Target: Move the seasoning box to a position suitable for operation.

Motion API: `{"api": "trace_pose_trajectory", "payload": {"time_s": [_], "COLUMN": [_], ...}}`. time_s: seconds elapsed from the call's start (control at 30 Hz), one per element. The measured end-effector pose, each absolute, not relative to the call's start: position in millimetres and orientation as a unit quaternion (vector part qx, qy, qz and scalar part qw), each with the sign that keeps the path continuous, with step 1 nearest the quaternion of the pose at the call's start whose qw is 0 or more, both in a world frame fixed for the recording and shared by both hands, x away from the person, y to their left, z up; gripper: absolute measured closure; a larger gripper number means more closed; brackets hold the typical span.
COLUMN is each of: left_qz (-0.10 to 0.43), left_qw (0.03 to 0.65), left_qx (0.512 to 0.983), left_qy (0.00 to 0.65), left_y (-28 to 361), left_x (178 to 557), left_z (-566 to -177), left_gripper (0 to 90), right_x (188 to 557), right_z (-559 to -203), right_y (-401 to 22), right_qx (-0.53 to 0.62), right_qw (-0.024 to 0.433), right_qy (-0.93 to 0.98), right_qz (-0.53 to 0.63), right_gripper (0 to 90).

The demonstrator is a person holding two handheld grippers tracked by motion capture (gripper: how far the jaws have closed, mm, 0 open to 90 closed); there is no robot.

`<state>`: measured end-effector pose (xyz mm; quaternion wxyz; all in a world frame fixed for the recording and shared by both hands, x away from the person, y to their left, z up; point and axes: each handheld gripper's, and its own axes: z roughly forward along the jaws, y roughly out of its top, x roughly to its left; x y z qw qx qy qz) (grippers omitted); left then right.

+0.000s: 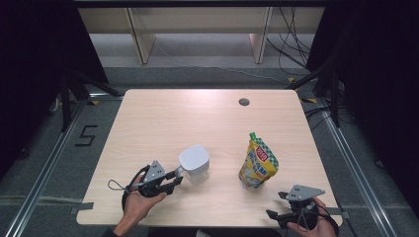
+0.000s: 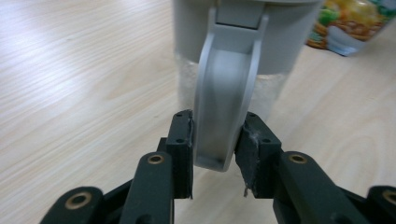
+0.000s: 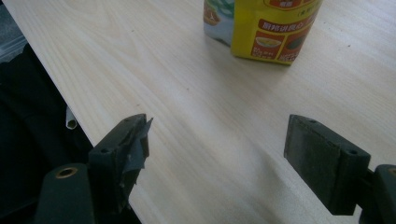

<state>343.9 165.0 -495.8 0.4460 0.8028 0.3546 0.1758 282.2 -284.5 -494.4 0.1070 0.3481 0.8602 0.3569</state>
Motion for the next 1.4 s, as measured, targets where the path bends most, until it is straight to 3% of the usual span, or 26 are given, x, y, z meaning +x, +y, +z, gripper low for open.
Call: {"api": "trace_pose_trajectory", "payload": {"time_s": [0.2,0.37,0.9,1.4], "left_qz": [0.195,0.216,0.18,0.183], "left_qw": [0.447,0.445,0.457,0.457], "left_qx": [0.784,0.787,0.807,0.819], "left_qy": [0.383,0.37,0.327,0.297], "left_y": [167.2,169.5,151.4,143.9], "left_x": [351.6,358.1,338.9,329.0], "left_z": [-498.2,-499.9,-498.8,-496.8], "left_gripper": [68.1,70.4,70.2,69.1], "right_x": [283.9,283.7,283.2,285.6], "right_z": [-495.5,-495.3,-494.6,-495.0], "right_y": [-284.6,-284.1,-284.1,-284.9], "right_qx": [0.338,0.338,0.336,0.337], "right_qw": [0.115,0.111,0.113,0.109], "right_qy": [0.862,0.863,0.864,0.863], "right_qz": [0.359,0.359,0.358,0.359], "right_gripper": [23.1,23.1,23.1,23.1]}}
